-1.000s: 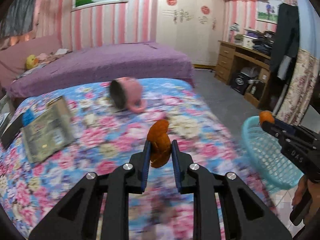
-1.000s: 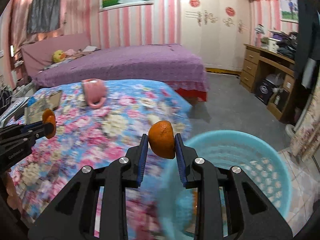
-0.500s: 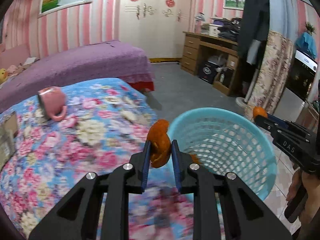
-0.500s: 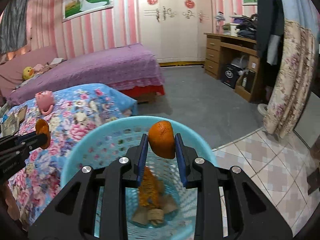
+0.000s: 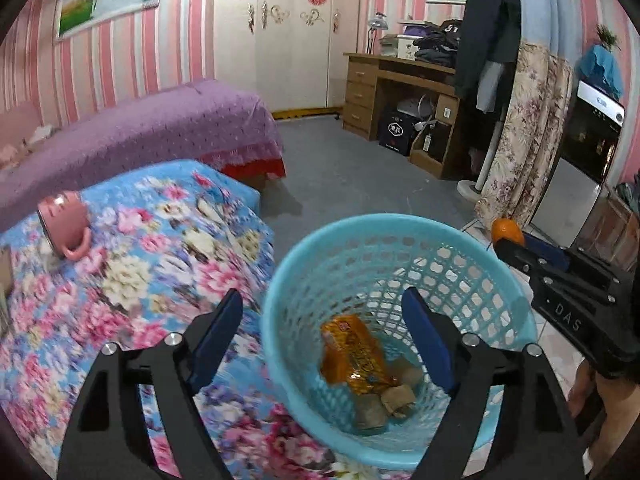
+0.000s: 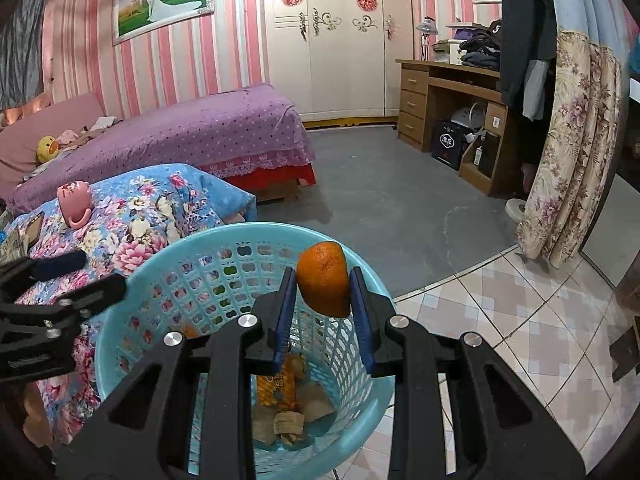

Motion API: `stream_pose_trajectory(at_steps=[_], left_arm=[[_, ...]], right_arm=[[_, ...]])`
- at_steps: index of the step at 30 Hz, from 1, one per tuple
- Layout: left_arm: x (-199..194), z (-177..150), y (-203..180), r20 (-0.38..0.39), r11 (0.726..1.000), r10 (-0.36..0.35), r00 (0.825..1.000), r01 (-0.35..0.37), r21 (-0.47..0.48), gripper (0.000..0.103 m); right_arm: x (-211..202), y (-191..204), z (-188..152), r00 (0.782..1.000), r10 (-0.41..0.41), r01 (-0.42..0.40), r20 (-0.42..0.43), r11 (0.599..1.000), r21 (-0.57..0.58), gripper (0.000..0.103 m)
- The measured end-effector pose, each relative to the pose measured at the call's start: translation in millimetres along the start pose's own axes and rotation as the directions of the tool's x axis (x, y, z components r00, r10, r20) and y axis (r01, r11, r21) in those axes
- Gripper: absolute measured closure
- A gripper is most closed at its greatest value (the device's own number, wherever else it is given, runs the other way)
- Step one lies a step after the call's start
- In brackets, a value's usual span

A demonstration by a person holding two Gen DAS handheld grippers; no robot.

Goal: Collect trash
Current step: 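Open the left tool over the basket while the right tool releases its peel, then move both open tools back over the bed toward the silver wrapper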

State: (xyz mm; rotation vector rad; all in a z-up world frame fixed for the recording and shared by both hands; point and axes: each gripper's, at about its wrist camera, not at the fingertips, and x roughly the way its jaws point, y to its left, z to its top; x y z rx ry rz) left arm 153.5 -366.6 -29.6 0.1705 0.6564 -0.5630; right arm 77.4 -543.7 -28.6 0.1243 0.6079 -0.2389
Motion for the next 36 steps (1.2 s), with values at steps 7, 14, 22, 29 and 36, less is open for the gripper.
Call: stream_pose_trajectory(at_steps=[7,14,22,29,36], left_arm=[[-12.2,1.0,29.2,0.014,0.995,0.098,0.995,-0.098,-0.013,0.011],[-24.5,-0.9,60.3,0.029,0.988,0.146,0.989,-0.144,-0.059,0.01],[-28.2,-10.0,77.9,0.013,0.982,0.165,0.986,-0.163,-0.092,0.01],[-40.9,-11.6,95.7,0.018,0.979,0.175,0.984,-0.172,-0.11,0.009],[-65.0,-13.2,129.5,0.022,0.968,0.232,0.972,-0.229,-0.1,0.009]], right_arm=[[3.0,1.0,0.5,1.0,0.001,-0.001,0.0,1.0,-0.002,0.075],[8.0,19.0,6.6,1.0,0.014,-0.014,0.01,1.0,-0.022,0.075],[14.9,38.1,9.8,1.0,0.0,0.001,0.023,1.0,-0.027,0.034],[12.2,57.3,15.4,0.998,-0.04,0.041,0.04,0.998,-0.039,0.004],[11.5,94.2,24.1,0.999,-0.017,0.018,0.035,1.0,-0.013,0.004]])
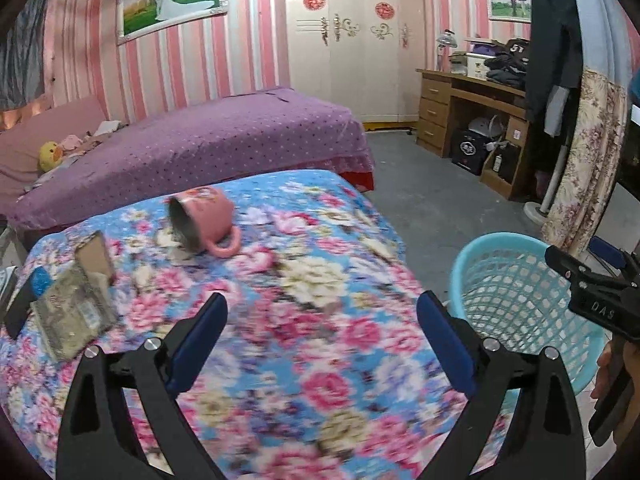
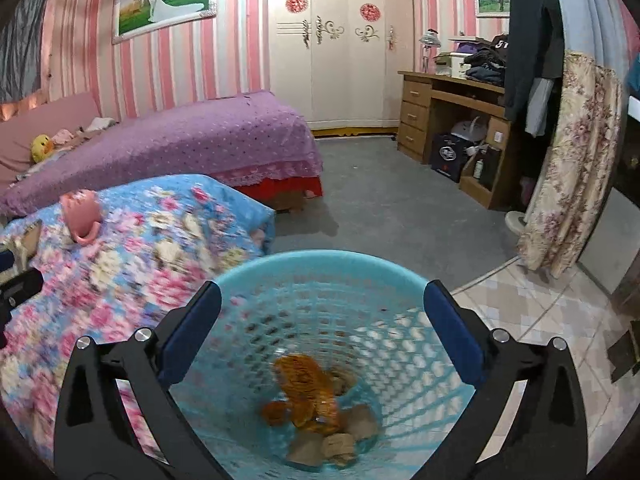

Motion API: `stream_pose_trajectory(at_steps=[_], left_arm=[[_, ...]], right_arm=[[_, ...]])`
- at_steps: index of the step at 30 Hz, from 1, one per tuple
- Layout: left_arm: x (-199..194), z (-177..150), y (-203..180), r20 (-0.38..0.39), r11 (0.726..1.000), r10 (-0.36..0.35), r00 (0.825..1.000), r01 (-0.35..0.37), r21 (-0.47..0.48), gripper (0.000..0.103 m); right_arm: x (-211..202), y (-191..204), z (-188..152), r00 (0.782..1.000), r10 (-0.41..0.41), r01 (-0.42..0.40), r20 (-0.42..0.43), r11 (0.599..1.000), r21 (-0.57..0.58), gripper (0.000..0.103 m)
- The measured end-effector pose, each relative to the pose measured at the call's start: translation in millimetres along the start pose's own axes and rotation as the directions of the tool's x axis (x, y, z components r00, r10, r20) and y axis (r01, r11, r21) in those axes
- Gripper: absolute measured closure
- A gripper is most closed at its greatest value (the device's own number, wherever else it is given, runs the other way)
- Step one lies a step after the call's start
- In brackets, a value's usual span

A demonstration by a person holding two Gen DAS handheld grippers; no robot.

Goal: Collect trash
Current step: 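Move both open tools back over the bed toward the silver wrapper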

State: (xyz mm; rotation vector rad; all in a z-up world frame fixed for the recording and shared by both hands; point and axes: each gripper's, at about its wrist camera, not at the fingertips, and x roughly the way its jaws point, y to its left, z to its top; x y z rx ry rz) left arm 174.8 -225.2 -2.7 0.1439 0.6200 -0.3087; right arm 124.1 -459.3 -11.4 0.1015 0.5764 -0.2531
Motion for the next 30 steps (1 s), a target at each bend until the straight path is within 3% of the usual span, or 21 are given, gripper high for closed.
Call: stream_pose_trajectory(at_steps=[8,17,22,30], left_arm=[[-17.9,-13.2,76.6,-0.014,0.992,0.113,0.994,-0.113,-0.05,0.006],[-28.2,-38.1,172.8,-0.04,0.958,0.253,0.967,-0.256,-0.133,0.006],[-22.2,-54.0,217.3,-0.084,0.94,0.283,0.955,-0.294,-0.174,0.006],[-10.5,-78.2,268.8,-0.135,0.923,0.318,0.939,-0.339,-0.184,0.006]], right_arm=[[-1.2,72.3,7.3,0.996,0.092,-0.092,0.002,0.996,-0.022,0.004],[-1.2,150.9,0.1,0.989,0.147,-0.147,-0.011,0.982,-0.12,0.004],[10.3,180.9,-8.7,0.986,0.159,-0.164,-0.045,0.973,-0.163,0.004],[30.4,202.3,-15.8,0.982,0.171,-0.177,-0.076,0.981,-0.075,0.004]])
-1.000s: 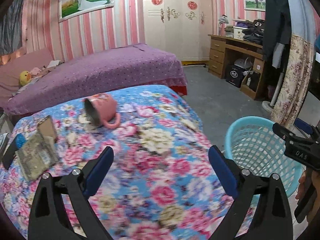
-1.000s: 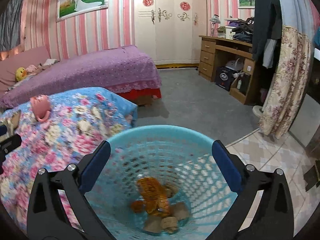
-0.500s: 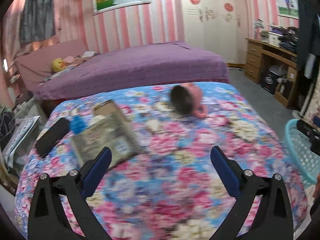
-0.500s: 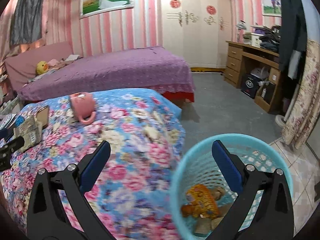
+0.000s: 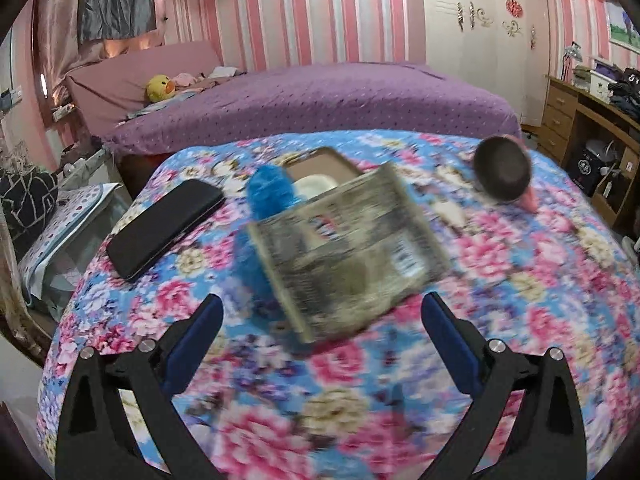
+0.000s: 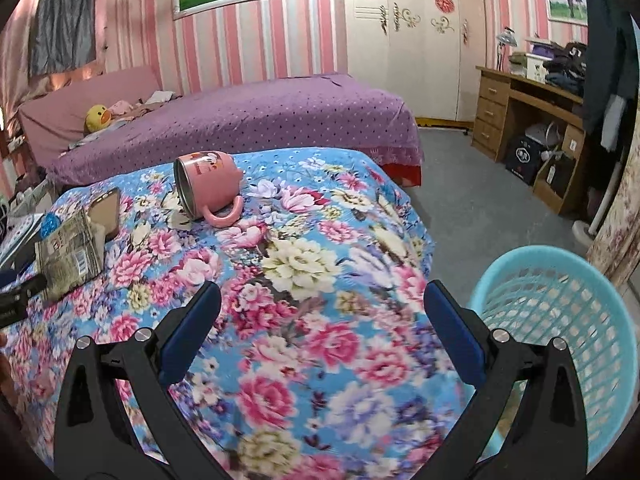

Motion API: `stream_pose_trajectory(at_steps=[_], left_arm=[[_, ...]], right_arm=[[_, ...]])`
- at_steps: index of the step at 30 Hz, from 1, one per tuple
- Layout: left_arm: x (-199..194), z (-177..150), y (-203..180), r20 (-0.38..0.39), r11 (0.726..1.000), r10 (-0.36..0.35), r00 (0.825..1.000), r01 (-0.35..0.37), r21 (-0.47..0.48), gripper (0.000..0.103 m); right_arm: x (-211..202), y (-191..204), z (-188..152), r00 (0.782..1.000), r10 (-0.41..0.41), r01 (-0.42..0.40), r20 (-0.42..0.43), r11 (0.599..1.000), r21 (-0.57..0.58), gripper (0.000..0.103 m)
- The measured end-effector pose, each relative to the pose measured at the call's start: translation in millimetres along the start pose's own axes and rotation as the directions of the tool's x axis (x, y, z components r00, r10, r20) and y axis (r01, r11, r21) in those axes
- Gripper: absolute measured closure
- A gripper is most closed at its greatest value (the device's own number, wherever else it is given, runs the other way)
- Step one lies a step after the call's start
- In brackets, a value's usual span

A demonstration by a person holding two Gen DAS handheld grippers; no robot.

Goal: Collect trash
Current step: 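Move both open tools back over the bed toward the silver wrapper, then grasp the silver snack wrapper with the left tool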

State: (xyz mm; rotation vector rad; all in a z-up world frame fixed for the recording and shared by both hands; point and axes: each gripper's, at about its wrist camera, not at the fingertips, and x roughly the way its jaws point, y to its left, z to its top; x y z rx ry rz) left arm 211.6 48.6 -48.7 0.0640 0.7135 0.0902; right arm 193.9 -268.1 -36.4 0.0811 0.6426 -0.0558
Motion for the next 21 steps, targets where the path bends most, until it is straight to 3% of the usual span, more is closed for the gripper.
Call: stream_pose_trajectory(at_steps=[6,12,14,16,19,21], left_arm=[[22.1,-0.5,25.1,-0.044,0.999,-0.025,0.999,0.022,-0.047,0.006],[45.4,6.1,25.8,-0.091,0.996,-0.068,0.994,0.063,-0.059,0.008],[52.6,7.6,26.9,-0.113,0.991,-0.116,0.987,0.107,-0.081,0.029],[55.3,7.1,27.4,-0.128,0.986,-0.155,0.98,0.144,-0.088,0.038],[50.1,8.9,20.2,-0.103,0.978,-0.198,0.975,0.19,-0.08,0.065],[46.3,7.9,16.9,-0.092,0.978,-0.203,0.975,0.196,-0.075,0.072]], right_arm=[[17.6,20.4,-3.0,0.999,0.017,-0.018,-0.035,1.0,-0.022,0.004],[25.7,34.6,-3.4,0.999,0.004,-0.008,-0.055,0.997,-0.07,0.004],[28.4,34.2,-3.3,0.998,0.004,-0.008,-0.063,0.998,-0.063,0.004],[31.0,33.0,-2.8,0.997,0.009,-0.012,-0.07,0.999,-0.052,0.004],[32.8,31.8,-2.3,0.997,0.013,-0.015,-0.071,0.999,-0.032,0.004],[33.2,33.0,-2.4,0.997,0.014,-0.016,-0.072,0.999,-0.031,0.004]])
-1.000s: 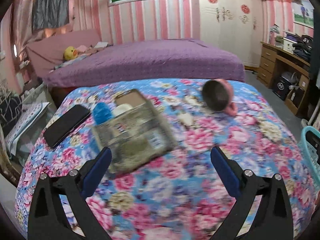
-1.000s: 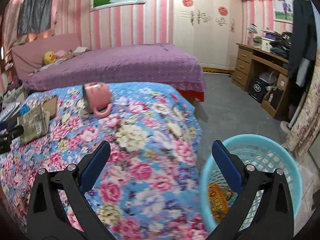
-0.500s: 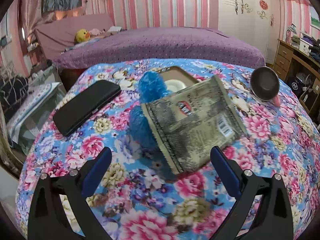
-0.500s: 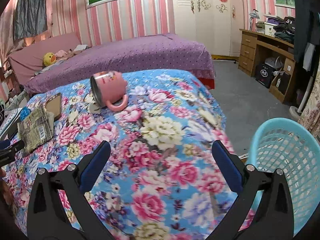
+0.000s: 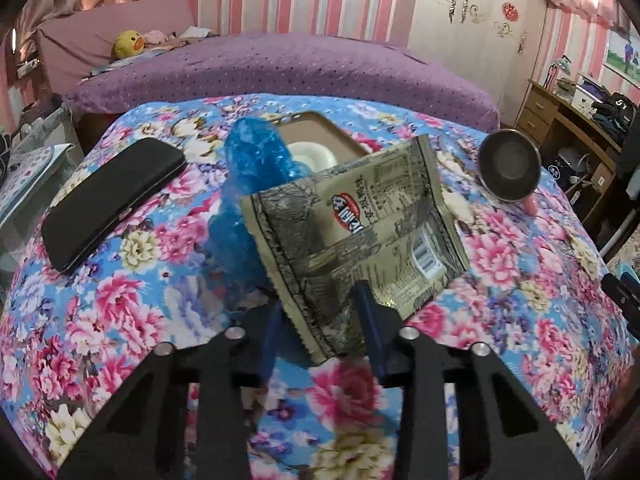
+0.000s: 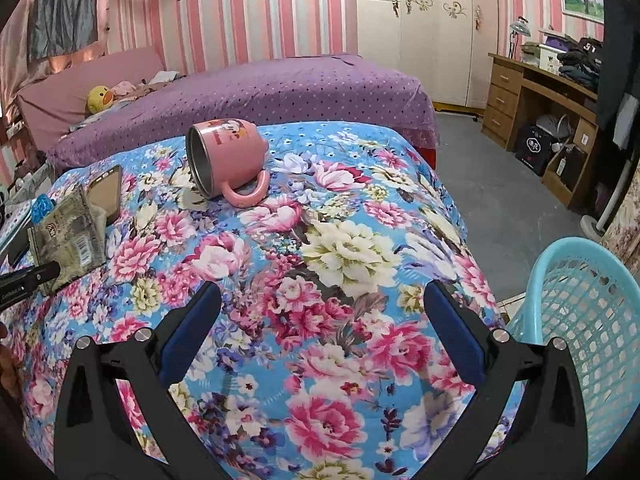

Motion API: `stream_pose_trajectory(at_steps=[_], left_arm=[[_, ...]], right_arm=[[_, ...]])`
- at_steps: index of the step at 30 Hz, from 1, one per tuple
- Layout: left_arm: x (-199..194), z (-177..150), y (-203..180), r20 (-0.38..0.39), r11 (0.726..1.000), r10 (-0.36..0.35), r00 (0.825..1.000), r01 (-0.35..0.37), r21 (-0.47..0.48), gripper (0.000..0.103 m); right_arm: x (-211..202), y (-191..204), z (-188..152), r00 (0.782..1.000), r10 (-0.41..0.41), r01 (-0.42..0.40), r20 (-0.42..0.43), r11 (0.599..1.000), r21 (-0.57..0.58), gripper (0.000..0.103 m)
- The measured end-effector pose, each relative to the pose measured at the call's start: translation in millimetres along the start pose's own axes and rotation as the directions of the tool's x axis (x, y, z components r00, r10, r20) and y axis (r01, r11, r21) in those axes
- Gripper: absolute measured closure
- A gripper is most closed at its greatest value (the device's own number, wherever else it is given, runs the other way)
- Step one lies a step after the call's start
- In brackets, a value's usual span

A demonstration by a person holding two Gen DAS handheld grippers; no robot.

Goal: Collect trash
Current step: 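Grasp the silver snack wrapper with the left tool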

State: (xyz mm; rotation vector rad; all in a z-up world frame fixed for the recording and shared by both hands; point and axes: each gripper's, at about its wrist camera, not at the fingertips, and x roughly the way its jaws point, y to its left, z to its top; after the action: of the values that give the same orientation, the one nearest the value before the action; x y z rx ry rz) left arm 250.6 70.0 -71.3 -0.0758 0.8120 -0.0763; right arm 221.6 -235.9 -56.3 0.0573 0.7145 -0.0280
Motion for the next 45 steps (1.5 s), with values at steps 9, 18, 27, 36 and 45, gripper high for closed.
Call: stream_pose_trajectory(at_steps=[9,18,27,36,45], left_arm=[[-39.0,-4.7,-11.0,0.098,1.0,-0.023,0.995,0.022,0.015,0.091],[-88.9,-2.1,-0.2,0.251,0.998,0.018,0.968,-0.033,0.057,0.095],[-104.7,-7.3,49.4,0.275,0.996,0.088,0.957,-0.088,-0.014,0.096],[-113.4,-7.2,90.6,0.285,0.981,0.186,0.94,-0.159,-0.114,0.096],[-103.2,-3.6,103.7,0.246,0.979,0.169,0.954,-0.133,-0.156,0.096]], right_arm=[[-4.7,11.5,-0.7,0.999,-0.033,0.034,0.023,0.998,-0.048,0.004],[-17.9,32.5,-4.4,0.999,-0.01,0.014,0.051,0.997,-0.079,0.004],[-19.5,85.0,-1.2,0.996,0.078,-0.072,0.039,0.99,-0.124,0.004],[5.6,150.4,16.4,0.987,0.159,-0.157,-0.008,0.966,-0.206,0.004],[42.2,196.9,30.4,0.977,0.199,-0.214,-0.081,0.937,-0.277,0.01]])
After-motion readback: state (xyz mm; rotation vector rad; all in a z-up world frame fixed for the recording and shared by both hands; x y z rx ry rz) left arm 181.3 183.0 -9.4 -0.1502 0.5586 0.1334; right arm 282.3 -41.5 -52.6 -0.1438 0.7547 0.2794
